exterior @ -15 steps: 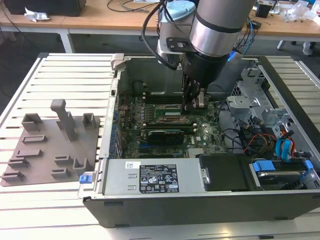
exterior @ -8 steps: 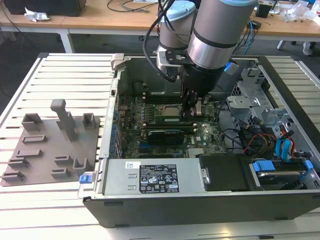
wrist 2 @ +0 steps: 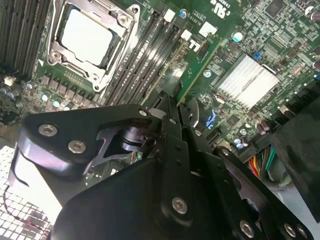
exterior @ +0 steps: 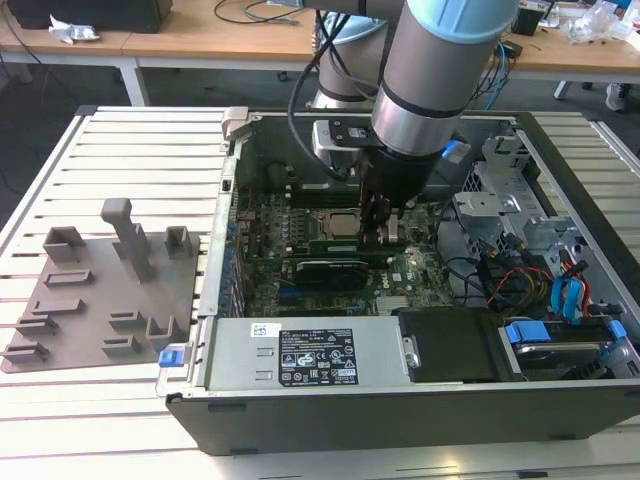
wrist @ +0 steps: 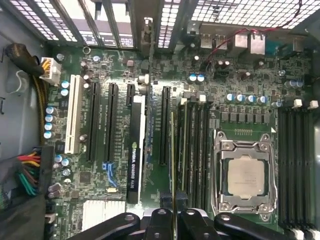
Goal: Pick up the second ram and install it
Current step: 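Insert the second ram into the second slot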
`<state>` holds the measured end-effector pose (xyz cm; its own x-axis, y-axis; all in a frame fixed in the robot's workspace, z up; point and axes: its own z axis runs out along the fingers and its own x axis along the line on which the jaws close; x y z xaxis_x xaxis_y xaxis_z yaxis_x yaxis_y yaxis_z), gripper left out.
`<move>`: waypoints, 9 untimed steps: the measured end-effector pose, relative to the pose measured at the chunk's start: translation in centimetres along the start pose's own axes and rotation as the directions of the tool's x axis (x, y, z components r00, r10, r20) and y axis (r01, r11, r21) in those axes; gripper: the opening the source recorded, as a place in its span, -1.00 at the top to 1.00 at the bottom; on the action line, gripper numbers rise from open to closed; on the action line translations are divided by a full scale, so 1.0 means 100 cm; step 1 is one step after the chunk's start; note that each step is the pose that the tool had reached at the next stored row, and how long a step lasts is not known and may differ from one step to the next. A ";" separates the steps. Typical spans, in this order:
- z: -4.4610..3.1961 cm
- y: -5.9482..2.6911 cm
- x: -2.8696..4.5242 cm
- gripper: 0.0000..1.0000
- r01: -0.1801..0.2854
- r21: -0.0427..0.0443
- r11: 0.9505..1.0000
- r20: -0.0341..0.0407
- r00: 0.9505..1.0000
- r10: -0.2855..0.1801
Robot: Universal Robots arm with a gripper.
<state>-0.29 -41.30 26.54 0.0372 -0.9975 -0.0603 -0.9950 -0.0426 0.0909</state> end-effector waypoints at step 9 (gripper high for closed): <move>0.0187 0.0137 -0.0155 0.73 -0.044 0.003 0.999 0.007 0.999 0.044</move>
<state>-1.88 -39.70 24.89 -0.0072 -0.9980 -0.0632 -0.9959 0.0014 0.0908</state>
